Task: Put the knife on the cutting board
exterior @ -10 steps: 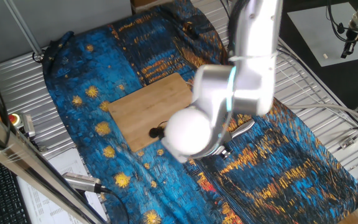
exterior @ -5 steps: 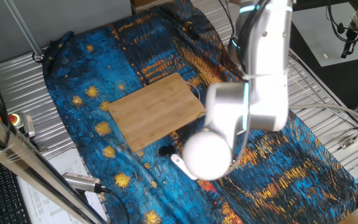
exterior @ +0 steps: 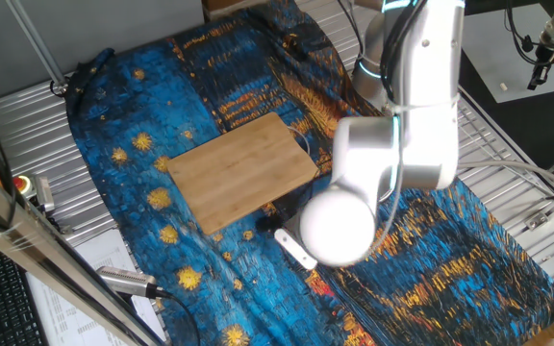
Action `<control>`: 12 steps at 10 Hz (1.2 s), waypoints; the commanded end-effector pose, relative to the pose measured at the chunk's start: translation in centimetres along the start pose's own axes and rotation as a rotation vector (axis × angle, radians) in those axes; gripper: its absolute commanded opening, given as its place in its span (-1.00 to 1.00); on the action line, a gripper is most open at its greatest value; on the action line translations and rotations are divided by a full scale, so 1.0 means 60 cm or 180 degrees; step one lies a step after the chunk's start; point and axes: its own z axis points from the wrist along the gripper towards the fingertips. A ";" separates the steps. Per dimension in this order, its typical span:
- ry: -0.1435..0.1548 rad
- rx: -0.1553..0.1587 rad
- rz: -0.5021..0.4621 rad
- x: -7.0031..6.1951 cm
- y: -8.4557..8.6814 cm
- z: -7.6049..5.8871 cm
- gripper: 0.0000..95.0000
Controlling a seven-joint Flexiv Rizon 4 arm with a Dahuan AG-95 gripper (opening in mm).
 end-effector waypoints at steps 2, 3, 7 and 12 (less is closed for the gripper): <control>-0.0072 0.0174 -0.0015 0.006 -0.001 0.002 -1.00; -0.0107 0.0244 -0.0030 0.007 -0.001 0.003 -1.00; -0.0210 0.0371 -0.0065 0.007 0.003 0.014 -1.00; -0.0348 0.0535 -0.0067 0.008 0.009 0.024 -0.60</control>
